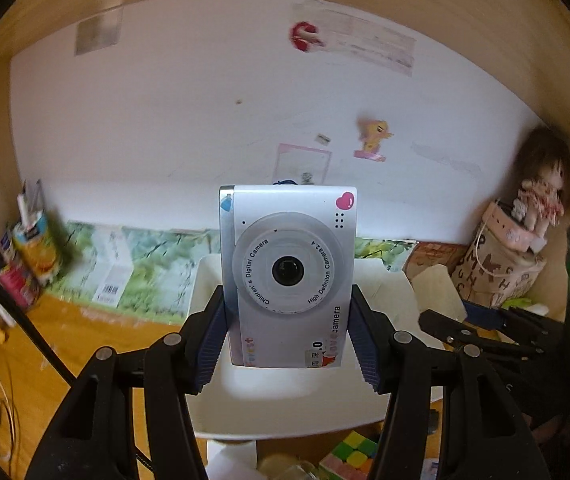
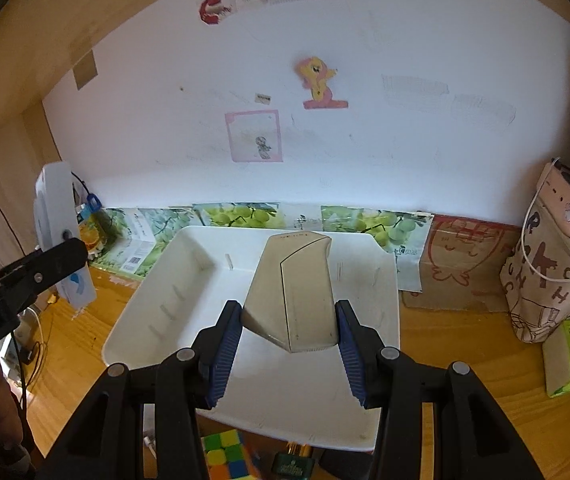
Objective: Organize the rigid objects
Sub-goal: 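Lift white device with left tool while right tool carries beige block over bin, then lower white device into bin, open left tool while right tool releases block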
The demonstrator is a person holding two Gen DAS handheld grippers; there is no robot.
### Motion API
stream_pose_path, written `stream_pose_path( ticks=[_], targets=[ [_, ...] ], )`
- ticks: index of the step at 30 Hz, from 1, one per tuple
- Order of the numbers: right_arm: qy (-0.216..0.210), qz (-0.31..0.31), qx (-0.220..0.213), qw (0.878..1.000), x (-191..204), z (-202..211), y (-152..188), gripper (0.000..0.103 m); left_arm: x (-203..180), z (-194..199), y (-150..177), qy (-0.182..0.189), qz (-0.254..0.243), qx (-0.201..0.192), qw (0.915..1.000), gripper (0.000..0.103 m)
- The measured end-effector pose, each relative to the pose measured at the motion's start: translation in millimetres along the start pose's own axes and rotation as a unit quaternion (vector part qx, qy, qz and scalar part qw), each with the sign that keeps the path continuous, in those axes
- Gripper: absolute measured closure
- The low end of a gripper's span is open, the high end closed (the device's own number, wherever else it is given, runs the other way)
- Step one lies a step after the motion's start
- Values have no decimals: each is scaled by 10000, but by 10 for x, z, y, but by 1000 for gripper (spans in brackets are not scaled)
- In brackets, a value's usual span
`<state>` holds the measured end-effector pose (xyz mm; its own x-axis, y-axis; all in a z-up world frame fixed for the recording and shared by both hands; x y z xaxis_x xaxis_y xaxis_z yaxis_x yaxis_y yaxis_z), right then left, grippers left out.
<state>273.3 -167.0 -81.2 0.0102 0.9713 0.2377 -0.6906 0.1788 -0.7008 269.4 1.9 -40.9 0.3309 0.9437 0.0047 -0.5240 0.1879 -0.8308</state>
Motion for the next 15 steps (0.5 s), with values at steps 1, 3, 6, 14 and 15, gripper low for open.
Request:
stream_pose_path(
  ticks=[1,3,6,14,15],
  targets=[
    [12,-12,35,10000,-21,-54,5,55,-31,-47,-1,25,-62,16,10000,43],
    [44,-24,111,9999,-53,-139,17,55,-85,-150,19,114,-110,107,9998,43],
    [100,-61,257,9996,-115,-268,47,55,-139,-324,77,194,-172,311,9992,43],
    [190,-130,739,9970,-214,-610,176,56,-157,-740,314,343,-65,1027,9941,43],
    [195,-144,809,9964,-224,-654,200,56,-161,-784,337,353,-64,1092,9934,43]
  ],
)
Point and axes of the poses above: each gripper's, at about its wrist camera, not at the fingertips, and z roughly against the way its jaws point, x to its left, y to its underside, the point moved 8 cm from there along -z, roughly the way its jaws point, and after that the axes turned 9 degrees about -z, right-handed, at the moved point
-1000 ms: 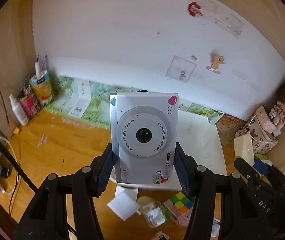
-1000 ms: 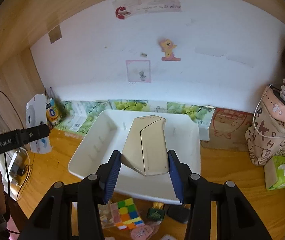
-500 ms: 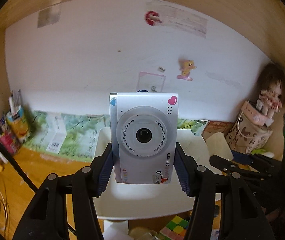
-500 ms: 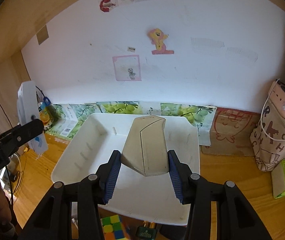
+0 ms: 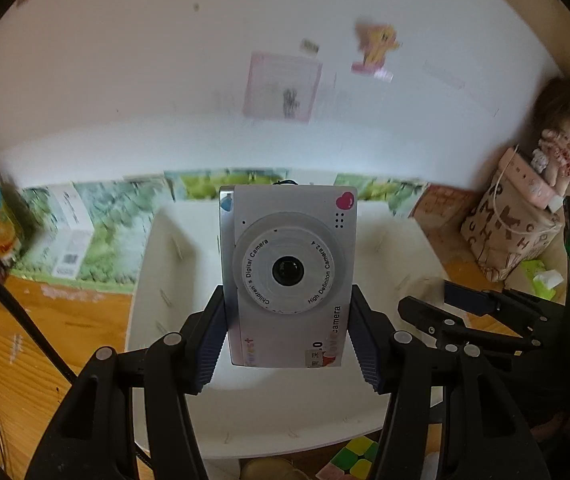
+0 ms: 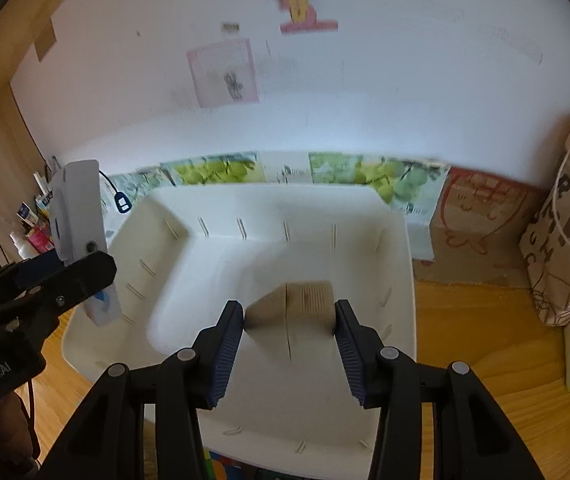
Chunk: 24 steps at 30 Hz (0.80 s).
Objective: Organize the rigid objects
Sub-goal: 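Lower white device into bin, open left tool while right tool releases block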
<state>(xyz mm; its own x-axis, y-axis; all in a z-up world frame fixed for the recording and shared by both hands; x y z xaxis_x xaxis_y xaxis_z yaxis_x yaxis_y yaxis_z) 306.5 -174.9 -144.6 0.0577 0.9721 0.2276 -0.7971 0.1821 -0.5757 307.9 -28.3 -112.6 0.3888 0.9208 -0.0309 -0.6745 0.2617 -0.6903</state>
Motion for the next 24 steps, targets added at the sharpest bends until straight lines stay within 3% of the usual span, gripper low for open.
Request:
stream_pose_path(
  ticks=[13,24],
  targets=[
    [129,-89,476,9987,-59,-367,94,56,6,-511,300,159,119,1104,9937,43],
    [203,-244,701,9970,-141,-482,137,56,19,-659,436,188,195,1478,9886,42]
  ],
)
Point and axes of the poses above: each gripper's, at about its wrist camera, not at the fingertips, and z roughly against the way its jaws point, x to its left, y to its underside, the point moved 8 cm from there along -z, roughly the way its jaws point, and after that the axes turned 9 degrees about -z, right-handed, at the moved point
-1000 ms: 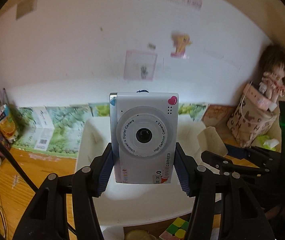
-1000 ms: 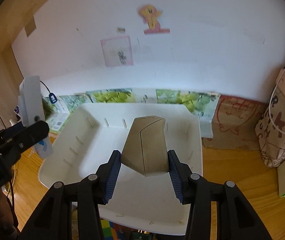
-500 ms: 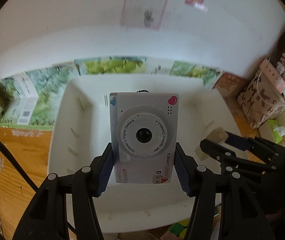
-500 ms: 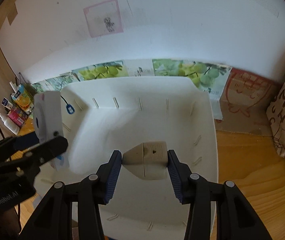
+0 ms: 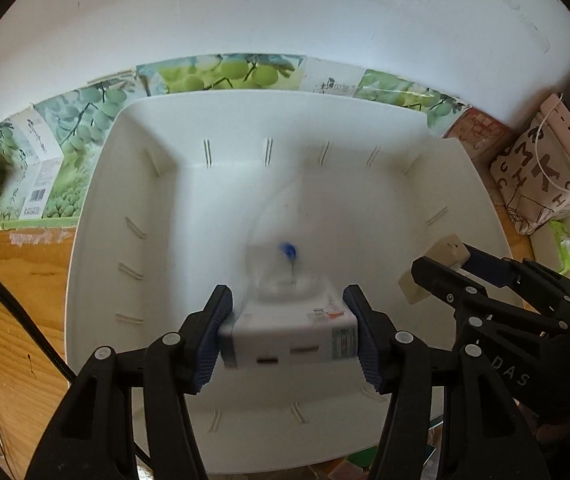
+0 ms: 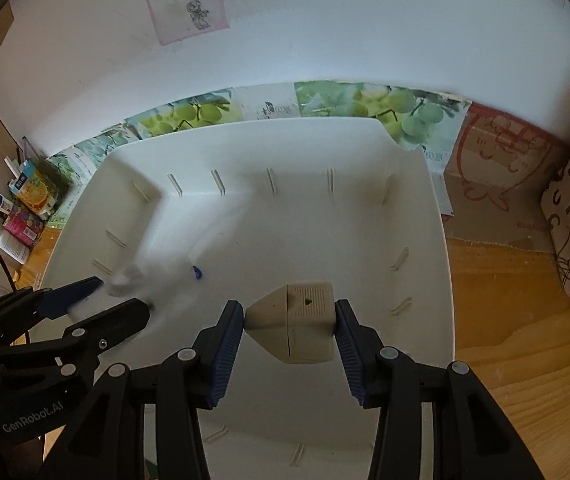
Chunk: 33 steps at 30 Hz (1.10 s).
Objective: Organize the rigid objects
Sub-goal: 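Lower white device into bin, open left tool while right tool releases block, then withdraw both open tools up and away from the bin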
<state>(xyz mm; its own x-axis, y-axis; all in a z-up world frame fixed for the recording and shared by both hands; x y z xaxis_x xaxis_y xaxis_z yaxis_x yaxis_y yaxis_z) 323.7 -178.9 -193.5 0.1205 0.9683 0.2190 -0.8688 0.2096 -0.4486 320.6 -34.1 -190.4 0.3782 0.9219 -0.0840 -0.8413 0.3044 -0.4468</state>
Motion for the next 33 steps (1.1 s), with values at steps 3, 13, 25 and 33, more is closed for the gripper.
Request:
stream_pose_path(
  ticks=[3,13,25,33],
  targets=[
    [12,-58,35,10000,-25,-22,16,56,-18,-3,0,-15,-46,-6,10000,41],
    [-30,-230,-81,9997,-66,34,7,43,39,144,-85,-16,84,-290,9995,35],
    [-169,-350,-606,9974,-40,447,-62,30,63,598,-140,-94,212,-801,9965,25],
    [-350,-300,-1198,9917,94,945,-52,23,52,1127,-108,-175,300,-1331,9905,19]
  ],
)
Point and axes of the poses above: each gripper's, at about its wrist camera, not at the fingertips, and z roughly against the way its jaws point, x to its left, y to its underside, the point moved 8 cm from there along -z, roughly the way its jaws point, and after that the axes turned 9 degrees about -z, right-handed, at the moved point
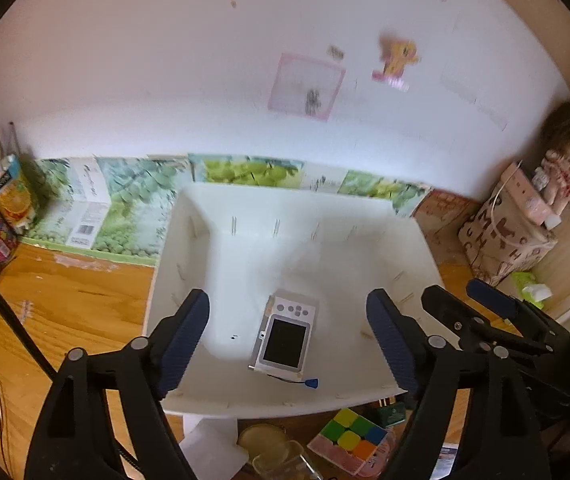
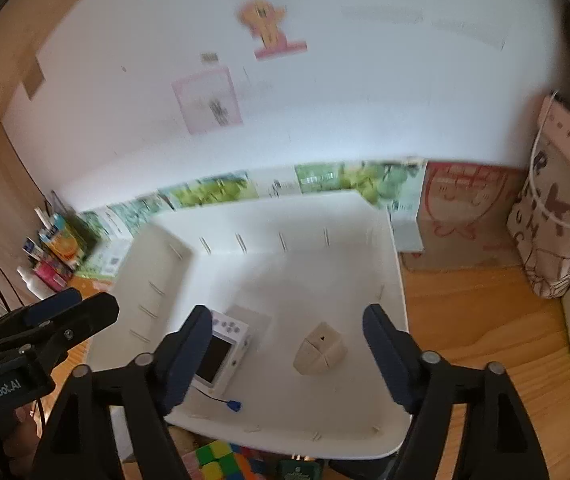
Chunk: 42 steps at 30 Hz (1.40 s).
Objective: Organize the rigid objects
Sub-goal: 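Withdraw both open tools up and away from the bin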
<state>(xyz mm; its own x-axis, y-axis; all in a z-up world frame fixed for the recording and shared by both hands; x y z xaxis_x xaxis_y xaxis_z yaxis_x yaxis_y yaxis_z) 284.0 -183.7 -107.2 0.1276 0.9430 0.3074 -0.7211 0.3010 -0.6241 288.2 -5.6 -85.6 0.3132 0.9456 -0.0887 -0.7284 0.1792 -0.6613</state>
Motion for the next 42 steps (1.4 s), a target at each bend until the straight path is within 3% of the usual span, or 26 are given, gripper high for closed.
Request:
stream_pose_path(
  ticks=[8,15,18,23,30,42],
  targets=[
    [-213,-33,-651,9976,125,554,-42,21,49,484,0,-54,130,-409,9991,4],
    [-328,-96,-1083,9935,167,962,15,18,27,840,64,42,63,-713,9974,3],
    [-350,-93,-1285,9911,185,1149,73,9,34,963,113,67,51,-792,9968,3],
    [-303,-107,-1421,9893,193,1332,213,5,45,1104,202,38,10,-863,9963,3],
    [-133,-234,-1467,9888,178,1519,481,5,55,1188,410,147,-58,-724,9973,3],
    [272,-681,-1332,9884,105,1677,1118,5,114,1189,926,280,-266,-163,9991,3]
  ],
)
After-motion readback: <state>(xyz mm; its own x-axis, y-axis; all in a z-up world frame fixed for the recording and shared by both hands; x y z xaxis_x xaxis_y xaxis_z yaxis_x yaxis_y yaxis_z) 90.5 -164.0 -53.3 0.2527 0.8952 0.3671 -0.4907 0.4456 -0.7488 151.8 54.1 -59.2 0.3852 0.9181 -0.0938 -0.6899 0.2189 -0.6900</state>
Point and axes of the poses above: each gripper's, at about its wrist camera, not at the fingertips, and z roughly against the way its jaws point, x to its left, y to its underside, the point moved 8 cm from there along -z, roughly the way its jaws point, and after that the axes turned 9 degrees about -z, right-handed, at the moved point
